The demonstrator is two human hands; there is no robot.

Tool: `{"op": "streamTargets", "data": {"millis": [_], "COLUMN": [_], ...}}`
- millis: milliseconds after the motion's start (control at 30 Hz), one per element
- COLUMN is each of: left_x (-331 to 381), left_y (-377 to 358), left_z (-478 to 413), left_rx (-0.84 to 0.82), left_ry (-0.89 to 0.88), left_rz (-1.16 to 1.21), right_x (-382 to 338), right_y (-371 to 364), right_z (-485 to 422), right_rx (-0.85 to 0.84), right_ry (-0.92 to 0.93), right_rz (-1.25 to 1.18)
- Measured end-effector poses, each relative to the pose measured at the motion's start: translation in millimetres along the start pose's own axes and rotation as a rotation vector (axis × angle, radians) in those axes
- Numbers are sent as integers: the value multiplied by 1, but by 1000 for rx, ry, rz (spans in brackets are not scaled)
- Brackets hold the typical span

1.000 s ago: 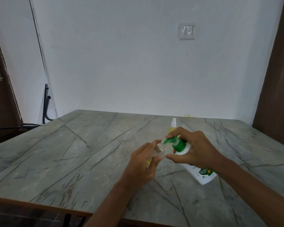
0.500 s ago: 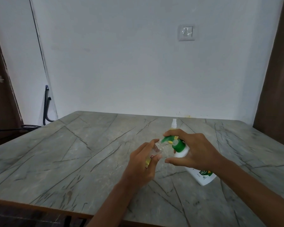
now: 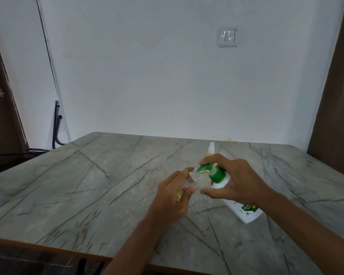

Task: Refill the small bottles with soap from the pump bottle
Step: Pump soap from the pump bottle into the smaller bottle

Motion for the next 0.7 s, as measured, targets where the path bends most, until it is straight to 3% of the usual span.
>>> {"op": "streamTargets", "data": {"millis": [133,700], "left_x": [-1,0], "left_y": [0,-4], "left_z": [0,1], "left_rx": [6,-14], "left_ry": [5,-15], "left_rz": [-4,8], "right_x": [-3,3], "right_y": [0,3], "right_z": [1,-1], "right_rx": [-9,38], "right_ry": [5,-3], "right_rz": [67,-80]}}
Point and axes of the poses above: each hand's wrist, its own z-axis away from the middle knuckle, its own y-axis out of the back of the hand, x = y × z, the point moved 10 cm from there along -z, towards the middle knuckle, and after that the axes turned 4 degrees about y, right-handed, at the moved point
